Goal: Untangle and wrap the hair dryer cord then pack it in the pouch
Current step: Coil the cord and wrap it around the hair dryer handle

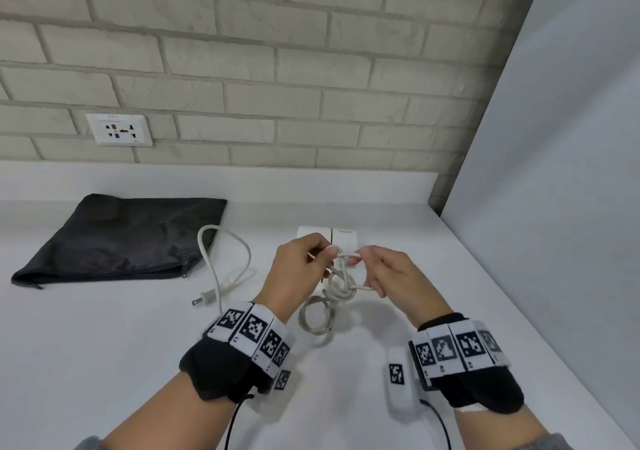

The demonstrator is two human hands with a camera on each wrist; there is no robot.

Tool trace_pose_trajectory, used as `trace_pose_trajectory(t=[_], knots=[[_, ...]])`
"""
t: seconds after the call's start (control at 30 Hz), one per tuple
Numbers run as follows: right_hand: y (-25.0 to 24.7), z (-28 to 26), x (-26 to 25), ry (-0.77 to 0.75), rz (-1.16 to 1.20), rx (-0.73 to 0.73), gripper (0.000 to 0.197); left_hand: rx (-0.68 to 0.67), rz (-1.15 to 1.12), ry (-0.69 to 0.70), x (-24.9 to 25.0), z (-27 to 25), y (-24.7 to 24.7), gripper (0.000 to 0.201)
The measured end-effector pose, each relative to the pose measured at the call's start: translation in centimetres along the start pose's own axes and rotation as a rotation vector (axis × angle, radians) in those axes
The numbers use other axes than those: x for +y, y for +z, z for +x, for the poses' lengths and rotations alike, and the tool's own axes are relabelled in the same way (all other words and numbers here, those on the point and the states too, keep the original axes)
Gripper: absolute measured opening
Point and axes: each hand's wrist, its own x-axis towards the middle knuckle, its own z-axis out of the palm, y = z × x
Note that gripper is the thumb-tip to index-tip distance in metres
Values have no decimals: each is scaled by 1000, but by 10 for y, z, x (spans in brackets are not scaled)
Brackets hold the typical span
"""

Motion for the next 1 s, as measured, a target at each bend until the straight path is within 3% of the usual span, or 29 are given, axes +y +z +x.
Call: trace_pose_trajectory(t=[0.1, 0.17, 0.23, 0.3, 0.37, 0.4, 0.47, 0.57, 0.63, 0.7, 0.77, 0.83, 0.9, 1.0], knots=[[-11, 4, 1, -74, 183, 89, 24, 25, -38, -42, 1, 3, -3, 19], [-19, 6, 10, -74, 613, 186, 18, 35, -53, -74, 2, 5, -8, 19], [-25, 3, 18, -84, 956, 223, 25, 16, -48, -89, 3, 6, -12, 21], [-25, 1, 22, -47, 1159, 268, 32, -21, -50, -97, 4, 6, -12, 22], [-22, 0, 23, 60, 1214, 327, 31, -36, -55, -112, 4, 4, -9, 21], [-21, -1, 22, 117, 1133, 351, 33, -36, -45, -116, 3, 2, -9, 20], [-22, 0, 22, 136, 724, 406, 33, -26, -4, -99, 1, 1, -10, 20], [-25, 1, 16, -144, -132, 522, 20, -5, 63, -45, -1, 1, -11, 22], [-21, 1, 5, -392, -435, 525, 22, -4, 78, -19, 0, 2, -8, 23], [-9, 2, -11, -479, -590, 341, 29, -6, 75, 6, 2, 3, -4, 24], [6, 5, -19, -394, -790, 127, 41, -4, 68, 33, 4, 3, -2, 25], [8, 9, -14, -341, -793, 60, 40, 20, 95, 44, 3, 4, -5, 24], [-2, 11, -6, -357, -649, 178, 33, 72, 163, 28, 0, 6, -12, 22], [-26, 9, 4, -223, -498, 573, 20, 131, 270, -40, -9, 7, -24, 20]])
